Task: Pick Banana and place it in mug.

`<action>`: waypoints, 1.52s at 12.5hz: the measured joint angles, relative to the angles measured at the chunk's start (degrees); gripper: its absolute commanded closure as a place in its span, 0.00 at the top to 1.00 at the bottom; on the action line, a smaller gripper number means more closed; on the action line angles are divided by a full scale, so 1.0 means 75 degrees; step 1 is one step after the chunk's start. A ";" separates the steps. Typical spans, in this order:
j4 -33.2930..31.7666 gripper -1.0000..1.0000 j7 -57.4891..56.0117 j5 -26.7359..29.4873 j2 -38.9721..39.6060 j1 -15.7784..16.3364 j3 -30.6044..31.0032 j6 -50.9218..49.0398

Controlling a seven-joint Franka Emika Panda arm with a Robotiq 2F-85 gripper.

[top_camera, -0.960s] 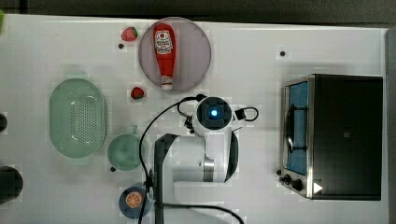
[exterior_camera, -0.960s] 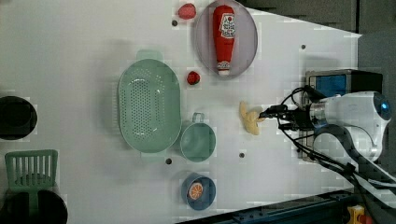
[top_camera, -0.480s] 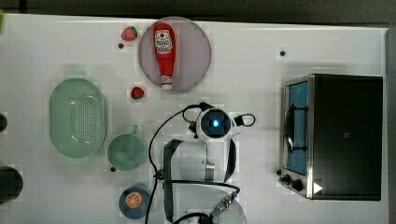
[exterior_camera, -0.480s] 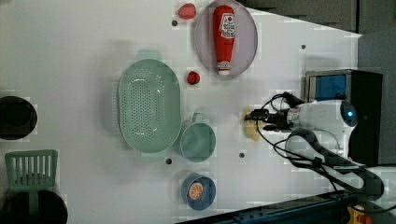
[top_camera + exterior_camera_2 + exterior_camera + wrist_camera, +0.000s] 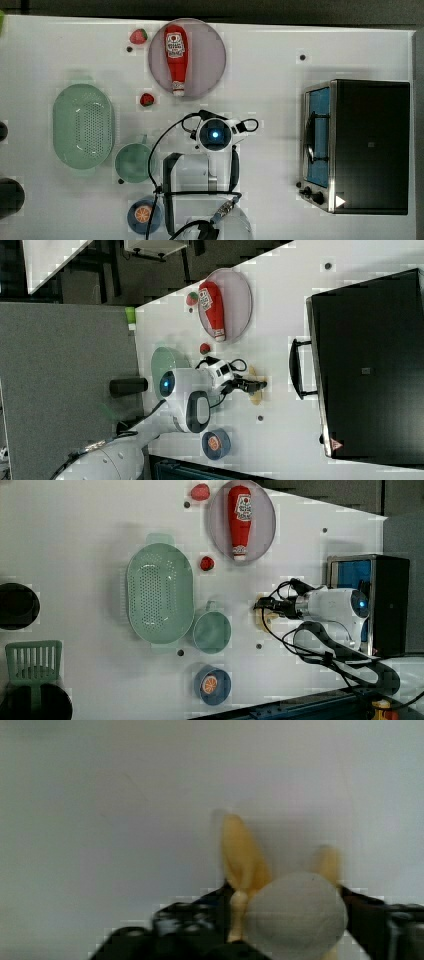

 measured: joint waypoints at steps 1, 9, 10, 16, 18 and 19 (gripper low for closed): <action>0.0045 0.48 -0.0009 0.0030 -0.0041 0.0017 0.0006 -0.0022; -0.0060 0.36 -0.0047 0.0108 -0.0321 0.0031 -0.0263 0.0090; -0.0104 0.36 -0.0047 0.0140 -0.0533 -0.0001 -0.0255 -0.0254; 0.0910 0.36 -0.0058 0.0122 -0.2917 -0.0124 -0.0337 -0.4461; 0.1805 0.36 -0.0058 -0.0052 -0.3537 -0.0149 -0.0279 -0.5416; 0.2119 0.36 -0.0058 -0.0104 -0.3849 -0.0187 -0.0239 -0.5702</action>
